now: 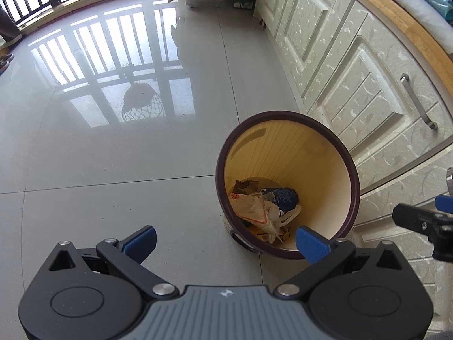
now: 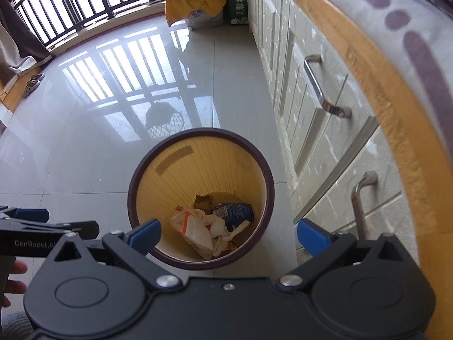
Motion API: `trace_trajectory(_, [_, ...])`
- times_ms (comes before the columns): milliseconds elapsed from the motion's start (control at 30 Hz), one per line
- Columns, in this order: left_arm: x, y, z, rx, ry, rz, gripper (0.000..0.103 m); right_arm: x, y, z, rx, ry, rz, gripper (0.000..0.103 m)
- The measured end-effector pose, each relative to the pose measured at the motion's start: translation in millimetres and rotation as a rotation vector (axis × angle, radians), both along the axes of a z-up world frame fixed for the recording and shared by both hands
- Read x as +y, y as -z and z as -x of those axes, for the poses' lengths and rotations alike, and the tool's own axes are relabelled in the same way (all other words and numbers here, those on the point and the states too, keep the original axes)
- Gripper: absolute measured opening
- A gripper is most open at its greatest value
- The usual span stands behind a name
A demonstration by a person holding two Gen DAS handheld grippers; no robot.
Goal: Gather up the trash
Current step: 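Raise both open tools from the wastebasket and move back toward the bench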
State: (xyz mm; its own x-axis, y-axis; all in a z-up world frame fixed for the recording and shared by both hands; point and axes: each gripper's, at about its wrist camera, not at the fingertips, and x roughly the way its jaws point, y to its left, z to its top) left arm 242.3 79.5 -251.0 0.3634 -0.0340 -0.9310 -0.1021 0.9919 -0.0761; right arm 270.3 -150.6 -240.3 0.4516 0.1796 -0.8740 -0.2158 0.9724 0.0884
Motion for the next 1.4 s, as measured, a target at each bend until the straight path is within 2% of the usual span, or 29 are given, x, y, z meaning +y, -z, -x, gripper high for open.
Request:
trace_trajectory(533, [9, -77, 55, -0.160, -0.020, -0.001, 0.103, -6, -54, 57, -0.108, -0.005, 0.003, 0.103])
trace_trajectory(833, [3, -109, 86, -0.246, -0.006, 0.018, 0.103, -9, -90, 91, -0.197, -0.001, 0.001, 0.103])
trace_trajectory(1100, [-6, -135, 97, -0.327, 0.022, 0.028, 0.103, -32, -120, 113, -0.314, 0.071, -0.008, 0.103])
trace_trajectory(1233, [-21, -147, 101, -0.392, 0.044, 0.029, 0.103, -49, -135, 124, -0.376, 0.111, -0.014, 0.103])
trace_trajectory(1400, [-40, -155, 100, -0.473, 0.068, 0.081, 0.103, -79, -148, 133, -0.456, 0.180, -0.018, 0.103])
